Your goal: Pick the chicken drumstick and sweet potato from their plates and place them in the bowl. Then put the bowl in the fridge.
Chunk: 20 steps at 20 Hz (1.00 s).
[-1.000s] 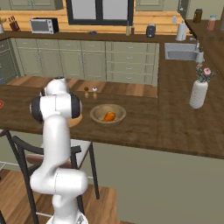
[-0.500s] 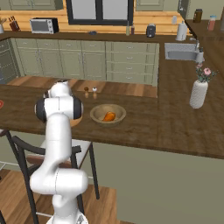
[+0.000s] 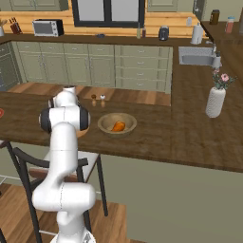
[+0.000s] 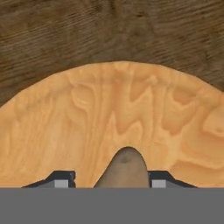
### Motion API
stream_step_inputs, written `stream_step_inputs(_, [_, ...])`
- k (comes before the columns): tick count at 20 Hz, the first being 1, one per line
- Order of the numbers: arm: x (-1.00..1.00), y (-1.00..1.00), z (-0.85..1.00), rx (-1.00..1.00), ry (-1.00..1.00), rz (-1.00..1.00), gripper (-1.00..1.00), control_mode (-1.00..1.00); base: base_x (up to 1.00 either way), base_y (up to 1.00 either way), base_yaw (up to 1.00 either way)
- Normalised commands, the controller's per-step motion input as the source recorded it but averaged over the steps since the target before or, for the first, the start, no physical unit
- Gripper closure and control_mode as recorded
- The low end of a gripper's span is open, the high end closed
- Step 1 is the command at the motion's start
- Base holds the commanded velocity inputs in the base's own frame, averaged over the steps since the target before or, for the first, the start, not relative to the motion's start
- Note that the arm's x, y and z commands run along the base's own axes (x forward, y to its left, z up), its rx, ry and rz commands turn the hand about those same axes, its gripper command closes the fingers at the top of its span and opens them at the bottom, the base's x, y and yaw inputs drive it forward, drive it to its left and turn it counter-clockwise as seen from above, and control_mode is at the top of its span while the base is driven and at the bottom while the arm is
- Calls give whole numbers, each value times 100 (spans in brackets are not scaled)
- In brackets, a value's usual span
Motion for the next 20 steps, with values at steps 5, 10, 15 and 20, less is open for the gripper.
stream_step_inputs(5, [-21, -53, 9, 7, 0, -2, 100, -100, 0, 0, 0])
stream_step_inputs(10, [-37, -72, 90, 9, 0, 0, 100, -100, 0, 0, 0])
stream_step_inputs(15, [-44, -94, 82, 1, -5, 0, 100, -100, 0, 0, 0])
stream_step_inputs(20, [-11, -100, 21, -2, -7, 0, 100, -100, 0, 0, 0])
